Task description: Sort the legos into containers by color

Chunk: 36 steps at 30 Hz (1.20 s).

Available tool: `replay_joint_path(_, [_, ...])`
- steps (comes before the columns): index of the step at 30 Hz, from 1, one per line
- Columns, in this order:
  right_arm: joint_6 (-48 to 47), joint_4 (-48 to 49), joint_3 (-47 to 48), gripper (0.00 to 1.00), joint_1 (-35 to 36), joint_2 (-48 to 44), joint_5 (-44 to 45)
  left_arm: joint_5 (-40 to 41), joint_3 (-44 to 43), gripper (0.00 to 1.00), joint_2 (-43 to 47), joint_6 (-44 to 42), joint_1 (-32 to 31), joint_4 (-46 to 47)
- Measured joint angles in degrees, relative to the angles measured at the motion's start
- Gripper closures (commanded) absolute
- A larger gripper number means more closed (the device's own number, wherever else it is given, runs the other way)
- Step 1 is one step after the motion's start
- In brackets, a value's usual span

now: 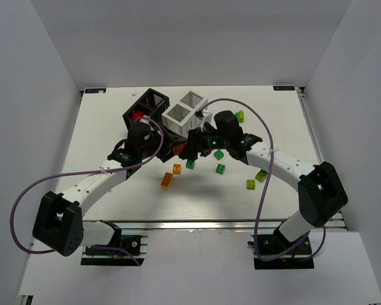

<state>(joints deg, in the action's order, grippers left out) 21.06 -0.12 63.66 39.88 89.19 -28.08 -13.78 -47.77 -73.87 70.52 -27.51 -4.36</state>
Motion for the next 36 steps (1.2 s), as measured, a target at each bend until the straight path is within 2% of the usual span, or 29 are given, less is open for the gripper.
replay_joint_path(6, [-0.1,0.2,0.4,0.34,0.0,0.3,1.4,-0.5,0.0,1.0,0.0,0.0,0.0,0.6])
replay_joint_path(12, [-0.8,0.2,0.4,0.48,0.0,0.4,1.3,-0.5,0.5,1.0,0.0,0.3,0.0,1.0])
replay_joint_path(15, [-1.4,0.5,0.4,0.62,0.0,0.4,0.7,-0.4,1.0,1.0,0.1,0.4,0.0,1.5])
replay_joint_path(16, [-2.1,0.5,0.4,0.73,0.2,0.4,0.8,-0.4,1.1,1.0,0.1,0.7,0.0,1.5])
replay_joint_path(17, [-2.4,0.5,0.4,0.78,0.2,0.3,0.8,-0.3,1.3,1.0,0.2,0.9,0.0,1.5])
replay_joint_path(22, [-3.9,0.6,0.4,0.98,0.2,0.3,-0.6,-0.1,1.5,1.0,0.8,0.7,0.0,1.2])
replay_joint_path(29, [-6.5,1.0,0.1,1.0,0.0,-0.9,-4.1,1.3,1.5,1.0,3.3,-1.6,1.1,-0.8])
replay_joint_path(36, [-9.5,1.1,-0.4,1.0,-0.8,-4.6,-7.1,2.6,0.9,1.0,5.3,-5.7,9.0,-5.3])
